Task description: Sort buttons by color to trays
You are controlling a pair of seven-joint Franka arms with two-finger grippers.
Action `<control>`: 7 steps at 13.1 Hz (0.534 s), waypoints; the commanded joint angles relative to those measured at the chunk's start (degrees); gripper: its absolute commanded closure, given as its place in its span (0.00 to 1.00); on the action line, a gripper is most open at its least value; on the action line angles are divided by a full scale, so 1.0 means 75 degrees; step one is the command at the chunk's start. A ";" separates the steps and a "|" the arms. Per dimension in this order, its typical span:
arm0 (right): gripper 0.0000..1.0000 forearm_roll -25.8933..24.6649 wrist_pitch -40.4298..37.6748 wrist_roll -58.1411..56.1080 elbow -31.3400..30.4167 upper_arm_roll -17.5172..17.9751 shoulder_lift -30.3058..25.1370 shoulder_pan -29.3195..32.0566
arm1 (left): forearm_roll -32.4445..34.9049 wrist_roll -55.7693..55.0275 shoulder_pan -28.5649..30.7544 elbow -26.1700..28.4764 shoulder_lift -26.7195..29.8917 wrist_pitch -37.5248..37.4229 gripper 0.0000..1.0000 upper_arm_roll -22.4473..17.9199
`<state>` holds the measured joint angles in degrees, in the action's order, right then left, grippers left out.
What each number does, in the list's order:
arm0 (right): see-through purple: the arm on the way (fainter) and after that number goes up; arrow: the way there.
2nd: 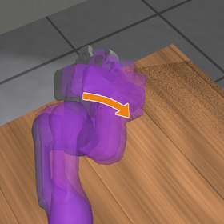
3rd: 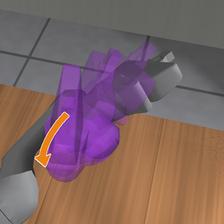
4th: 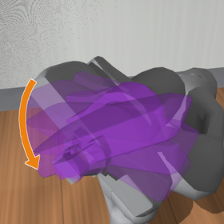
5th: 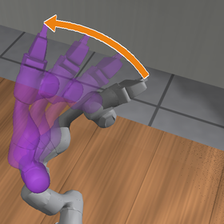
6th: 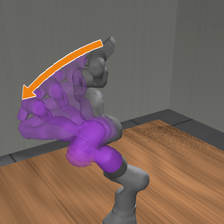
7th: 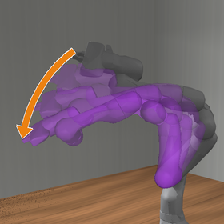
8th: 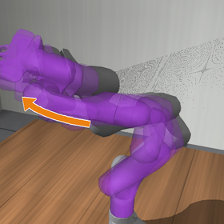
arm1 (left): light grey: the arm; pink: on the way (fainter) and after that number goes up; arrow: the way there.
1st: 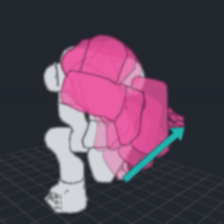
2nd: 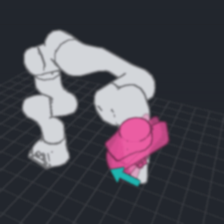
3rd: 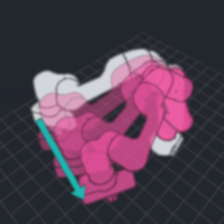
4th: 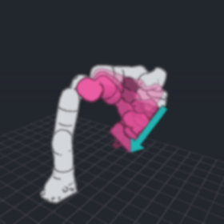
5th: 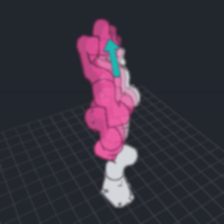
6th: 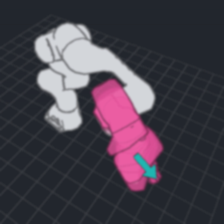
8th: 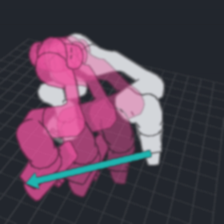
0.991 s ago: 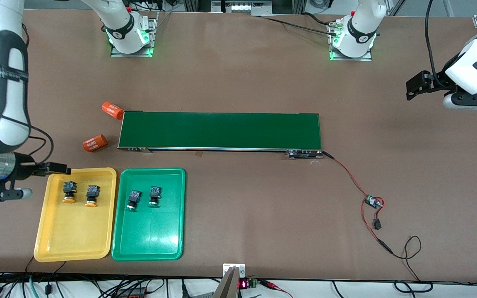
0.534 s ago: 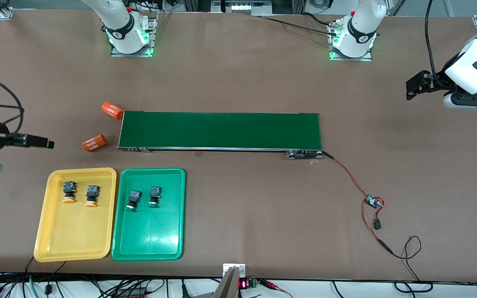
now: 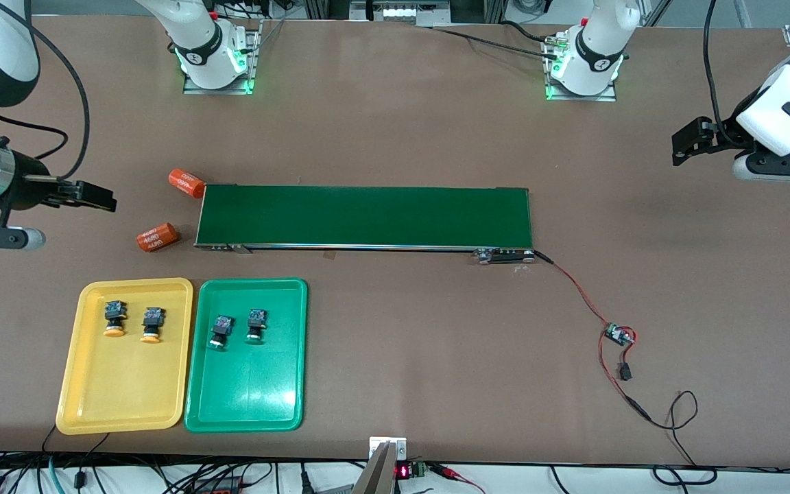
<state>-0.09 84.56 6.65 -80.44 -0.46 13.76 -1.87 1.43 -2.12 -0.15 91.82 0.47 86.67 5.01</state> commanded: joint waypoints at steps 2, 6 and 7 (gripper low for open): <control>0.00 -0.0105 -0.0094 -0.0299 -0.0278 -0.0123 -0.0300 0.1104 | 0.0219 -0.0010 -0.0016 -0.0114 0.0020 -0.0142 0.00 0.0047; 0.00 -0.0058 -0.0119 -0.0769 -0.0382 -0.0759 -0.0732 0.0753 | 0.0219 -0.0010 -0.0016 -0.0114 0.0031 -0.0142 0.00 0.0047; 0.00 -0.0093 0.0032 -0.0781 -0.0732 -0.0712 -0.1035 0.0718 | 0.0219 -0.0022 -0.0016 -0.0114 0.0032 -0.0142 0.00 0.0058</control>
<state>-0.43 83.17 1.30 -81.25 -5.78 11.27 5.23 1.43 -2.12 -0.15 91.82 0.47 86.67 5.09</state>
